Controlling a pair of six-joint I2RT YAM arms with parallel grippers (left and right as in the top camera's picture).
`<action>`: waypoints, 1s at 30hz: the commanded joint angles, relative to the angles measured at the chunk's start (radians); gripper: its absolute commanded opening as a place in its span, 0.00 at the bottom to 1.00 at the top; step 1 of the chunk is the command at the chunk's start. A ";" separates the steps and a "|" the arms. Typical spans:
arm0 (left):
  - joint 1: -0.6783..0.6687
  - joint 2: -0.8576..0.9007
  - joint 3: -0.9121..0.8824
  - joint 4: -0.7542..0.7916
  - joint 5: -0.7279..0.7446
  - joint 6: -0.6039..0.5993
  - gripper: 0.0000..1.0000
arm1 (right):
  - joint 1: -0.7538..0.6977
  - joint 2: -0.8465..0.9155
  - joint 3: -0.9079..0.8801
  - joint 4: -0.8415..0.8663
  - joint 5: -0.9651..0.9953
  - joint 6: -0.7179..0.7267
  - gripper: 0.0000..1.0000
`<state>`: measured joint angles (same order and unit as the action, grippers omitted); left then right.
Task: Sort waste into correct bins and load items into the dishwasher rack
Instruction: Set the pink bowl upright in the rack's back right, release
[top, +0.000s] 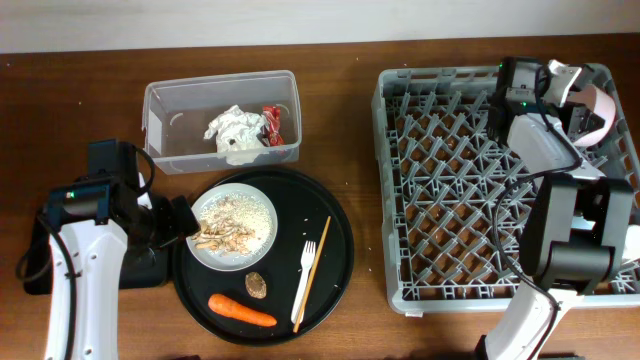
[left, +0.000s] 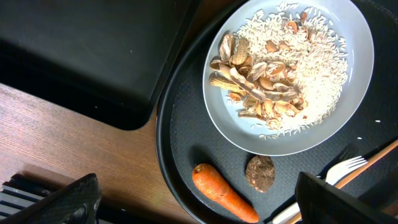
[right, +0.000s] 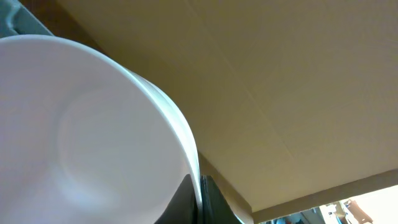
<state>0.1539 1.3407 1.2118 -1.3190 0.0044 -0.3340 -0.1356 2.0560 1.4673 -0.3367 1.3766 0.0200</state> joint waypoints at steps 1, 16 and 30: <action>0.006 -0.002 0.001 0.005 0.008 -0.010 0.99 | 0.032 0.010 -0.040 -0.018 -0.076 0.000 0.12; 0.006 -0.002 0.001 0.021 0.009 -0.010 0.99 | 0.222 0.008 -0.040 -0.136 -0.212 0.000 0.68; 0.006 -0.002 0.001 0.054 0.008 -0.010 0.99 | 0.266 -0.549 -0.037 -0.533 -1.123 0.086 0.89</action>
<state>0.1539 1.3407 1.2118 -1.2724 0.0048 -0.3344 0.1215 1.6051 1.4296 -0.8009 0.6125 0.0937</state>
